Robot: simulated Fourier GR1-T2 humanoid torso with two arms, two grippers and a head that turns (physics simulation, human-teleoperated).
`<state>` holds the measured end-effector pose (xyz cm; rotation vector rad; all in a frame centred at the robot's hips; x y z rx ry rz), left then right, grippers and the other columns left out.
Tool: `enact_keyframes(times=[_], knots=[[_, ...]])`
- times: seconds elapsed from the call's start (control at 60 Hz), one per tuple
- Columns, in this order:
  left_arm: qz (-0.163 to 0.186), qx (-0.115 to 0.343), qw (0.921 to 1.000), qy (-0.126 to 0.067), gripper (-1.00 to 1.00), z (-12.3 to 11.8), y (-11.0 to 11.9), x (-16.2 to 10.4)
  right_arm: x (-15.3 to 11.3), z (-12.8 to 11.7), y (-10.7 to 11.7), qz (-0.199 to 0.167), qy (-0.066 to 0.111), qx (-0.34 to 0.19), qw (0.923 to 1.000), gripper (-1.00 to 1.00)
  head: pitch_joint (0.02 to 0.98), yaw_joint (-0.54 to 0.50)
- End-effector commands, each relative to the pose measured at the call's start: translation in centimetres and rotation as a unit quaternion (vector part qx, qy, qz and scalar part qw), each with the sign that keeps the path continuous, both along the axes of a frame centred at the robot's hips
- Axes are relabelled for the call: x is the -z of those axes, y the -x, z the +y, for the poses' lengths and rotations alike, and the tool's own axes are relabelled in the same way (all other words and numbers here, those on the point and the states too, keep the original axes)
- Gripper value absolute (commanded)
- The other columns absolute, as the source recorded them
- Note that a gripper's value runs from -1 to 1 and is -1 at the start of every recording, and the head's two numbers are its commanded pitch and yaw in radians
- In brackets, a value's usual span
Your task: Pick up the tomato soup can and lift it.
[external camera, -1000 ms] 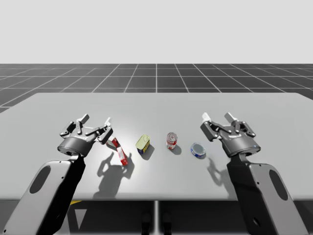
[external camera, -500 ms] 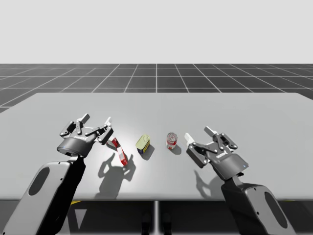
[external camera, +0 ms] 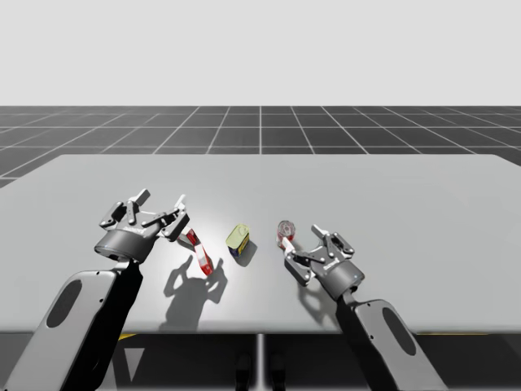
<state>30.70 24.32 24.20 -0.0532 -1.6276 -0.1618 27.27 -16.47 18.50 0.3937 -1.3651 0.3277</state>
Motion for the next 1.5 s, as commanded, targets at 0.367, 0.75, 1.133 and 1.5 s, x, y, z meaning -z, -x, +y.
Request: enact_keyframes(times=[0.367,0.75,1.133,1.5], knots=[[0.000,0.000,1.0000,0.001,-1.00,-0.1,0.1,-0.1,3.4,3.6,-3.2,0.053,0.045,0.020,0.9974,-1.00,0.802,-0.12],[0.003,0.003,1.0000,-0.002,-1.00,-0.1,0.1,0.0,4.5,4.6,-5.0,0.056,0.067,0.040,0.9954,-1.00,0.764,-0.13],[0.004,0.003,1.0000,-0.003,-1.00,-0.3,0.1,0.0,4.8,4.2,-4.8,0.049,0.078,0.054,0.9943,1.00,0.527,-0.12],[0.005,0.002,1.0000,-0.001,-1.00,-0.2,0.1,0.1,4.3,4.2,-4.5,0.035,0.072,0.058,0.9951,1.00,0.397,-0.12]])
